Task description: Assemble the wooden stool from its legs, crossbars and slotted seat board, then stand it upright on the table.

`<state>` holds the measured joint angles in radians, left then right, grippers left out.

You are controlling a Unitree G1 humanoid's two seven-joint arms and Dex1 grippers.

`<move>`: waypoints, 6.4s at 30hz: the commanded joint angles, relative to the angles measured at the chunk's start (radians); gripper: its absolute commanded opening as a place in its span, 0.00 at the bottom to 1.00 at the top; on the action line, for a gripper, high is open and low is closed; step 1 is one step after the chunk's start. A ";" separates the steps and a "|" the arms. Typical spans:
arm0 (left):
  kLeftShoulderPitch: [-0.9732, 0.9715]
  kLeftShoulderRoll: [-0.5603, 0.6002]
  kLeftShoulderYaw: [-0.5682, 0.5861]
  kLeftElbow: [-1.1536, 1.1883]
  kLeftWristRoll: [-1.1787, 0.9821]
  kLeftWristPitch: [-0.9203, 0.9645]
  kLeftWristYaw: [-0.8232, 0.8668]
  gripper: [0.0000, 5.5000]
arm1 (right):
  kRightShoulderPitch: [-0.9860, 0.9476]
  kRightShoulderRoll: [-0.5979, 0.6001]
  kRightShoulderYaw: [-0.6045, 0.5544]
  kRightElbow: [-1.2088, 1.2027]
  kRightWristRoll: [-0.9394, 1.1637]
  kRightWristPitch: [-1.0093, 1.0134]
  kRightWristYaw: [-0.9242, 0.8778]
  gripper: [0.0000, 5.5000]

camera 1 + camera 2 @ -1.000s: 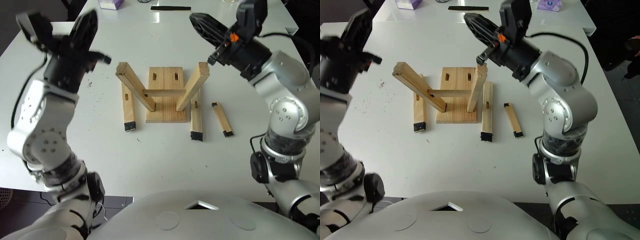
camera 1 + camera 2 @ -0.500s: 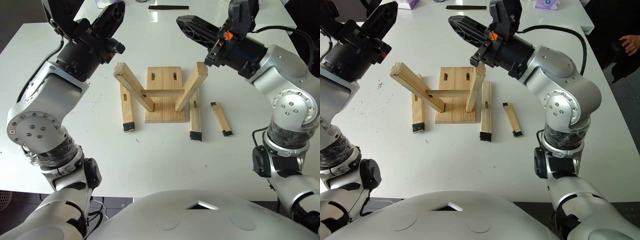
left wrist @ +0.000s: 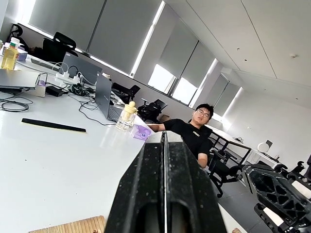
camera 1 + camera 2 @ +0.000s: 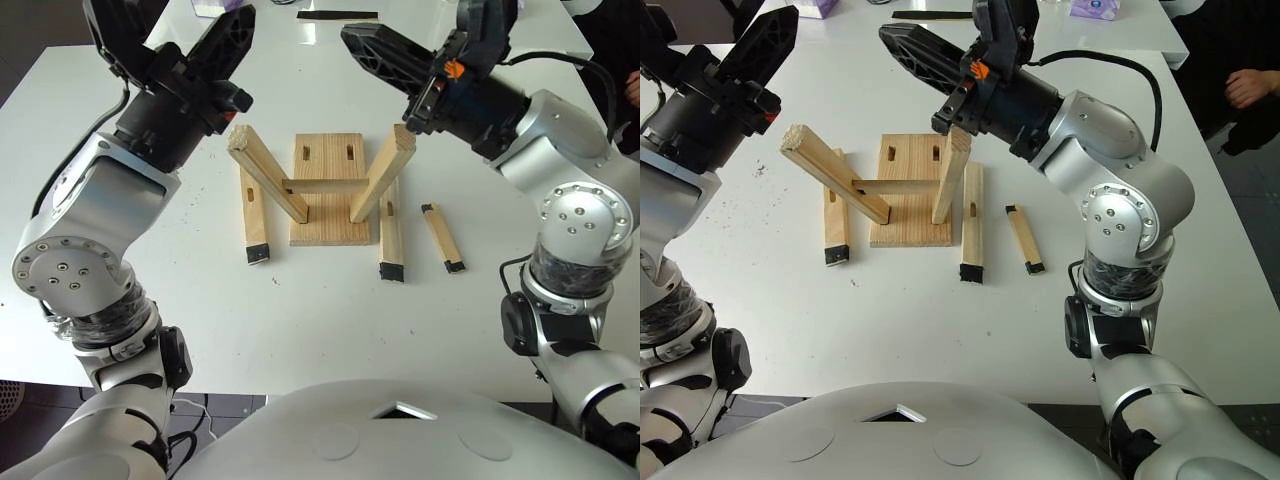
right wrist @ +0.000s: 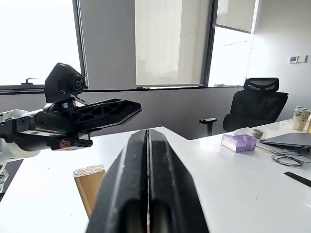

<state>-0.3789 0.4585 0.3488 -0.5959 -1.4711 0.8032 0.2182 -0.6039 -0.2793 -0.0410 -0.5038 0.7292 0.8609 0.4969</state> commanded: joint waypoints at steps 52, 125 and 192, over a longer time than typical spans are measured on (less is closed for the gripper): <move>0.619 0.250 -0.080 0.210 0.505 -0.219 -0.737 0.00 | 0.232 -0.199 0.297 0.504 -0.360 -0.518 0.325 0.01; 0.609 0.169 -0.491 0.252 1.002 -0.145 -0.955 0.00 | -0.049 -0.106 0.378 1.180 -0.776 -0.910 0.562 0.01; 0.280 -0.038 -0.492 0.489 1.134 -0.171 -0.863 0.00 | 0.009 -0.136 0.325 1.222 -0.813 -0.934 0.492 0.01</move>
<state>-0.1187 0.4132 -0.1243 -0.0880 -0.3447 0.6194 -0.6361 -0.6125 -0.4158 0.2758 0.7667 -0.0925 -0.0764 0.9492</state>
